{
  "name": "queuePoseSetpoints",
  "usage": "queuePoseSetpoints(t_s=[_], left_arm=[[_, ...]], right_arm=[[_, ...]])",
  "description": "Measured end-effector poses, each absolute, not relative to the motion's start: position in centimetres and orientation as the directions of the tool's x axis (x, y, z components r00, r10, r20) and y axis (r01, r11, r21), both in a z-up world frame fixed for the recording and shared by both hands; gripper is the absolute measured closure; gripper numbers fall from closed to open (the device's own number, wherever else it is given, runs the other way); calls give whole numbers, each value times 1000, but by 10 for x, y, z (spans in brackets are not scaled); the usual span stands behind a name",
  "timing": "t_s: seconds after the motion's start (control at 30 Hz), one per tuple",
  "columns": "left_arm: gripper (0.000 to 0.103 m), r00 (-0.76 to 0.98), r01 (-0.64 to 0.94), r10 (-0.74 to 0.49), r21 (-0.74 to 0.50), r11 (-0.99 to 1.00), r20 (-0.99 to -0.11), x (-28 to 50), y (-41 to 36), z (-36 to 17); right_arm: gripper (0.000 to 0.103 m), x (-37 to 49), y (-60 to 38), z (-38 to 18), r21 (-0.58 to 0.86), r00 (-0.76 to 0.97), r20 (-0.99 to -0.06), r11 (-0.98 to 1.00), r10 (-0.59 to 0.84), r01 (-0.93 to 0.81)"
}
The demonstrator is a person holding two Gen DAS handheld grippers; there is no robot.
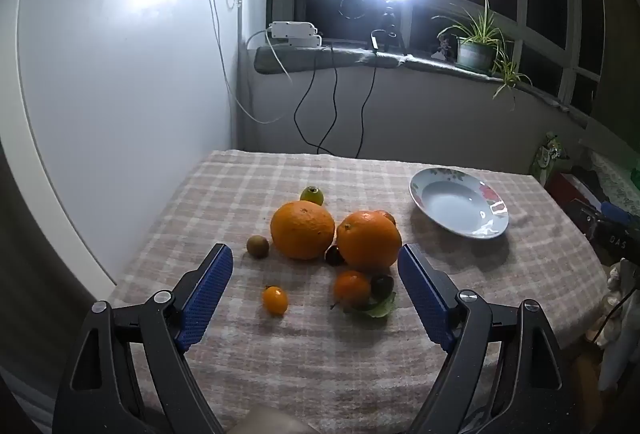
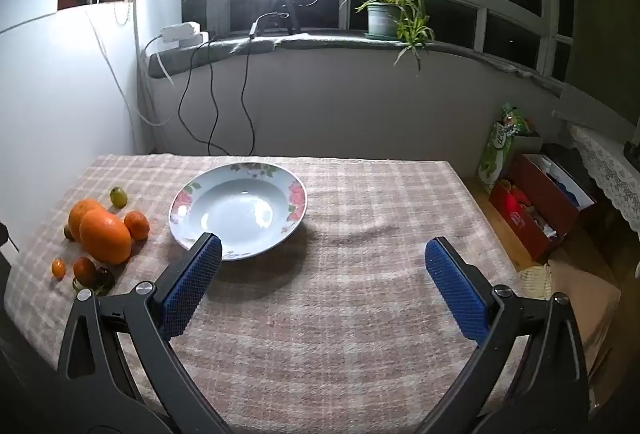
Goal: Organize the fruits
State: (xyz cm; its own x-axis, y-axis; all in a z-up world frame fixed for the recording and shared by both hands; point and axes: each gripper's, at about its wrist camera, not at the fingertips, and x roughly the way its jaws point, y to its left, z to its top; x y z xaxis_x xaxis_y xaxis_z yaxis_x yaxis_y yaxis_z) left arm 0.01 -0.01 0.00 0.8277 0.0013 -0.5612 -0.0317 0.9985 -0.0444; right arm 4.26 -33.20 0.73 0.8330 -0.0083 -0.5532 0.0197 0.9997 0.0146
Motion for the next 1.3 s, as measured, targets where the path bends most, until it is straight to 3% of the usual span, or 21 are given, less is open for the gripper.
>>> queuePoseSetpoints(t_s=[1.3], left_arm=[[18, 838, -38, 0, -58, 998, -546, -1, 5, 6]], right_arm=[[0, 36, -329, 13, 2, 837, -547, 1000, -19, 23]])
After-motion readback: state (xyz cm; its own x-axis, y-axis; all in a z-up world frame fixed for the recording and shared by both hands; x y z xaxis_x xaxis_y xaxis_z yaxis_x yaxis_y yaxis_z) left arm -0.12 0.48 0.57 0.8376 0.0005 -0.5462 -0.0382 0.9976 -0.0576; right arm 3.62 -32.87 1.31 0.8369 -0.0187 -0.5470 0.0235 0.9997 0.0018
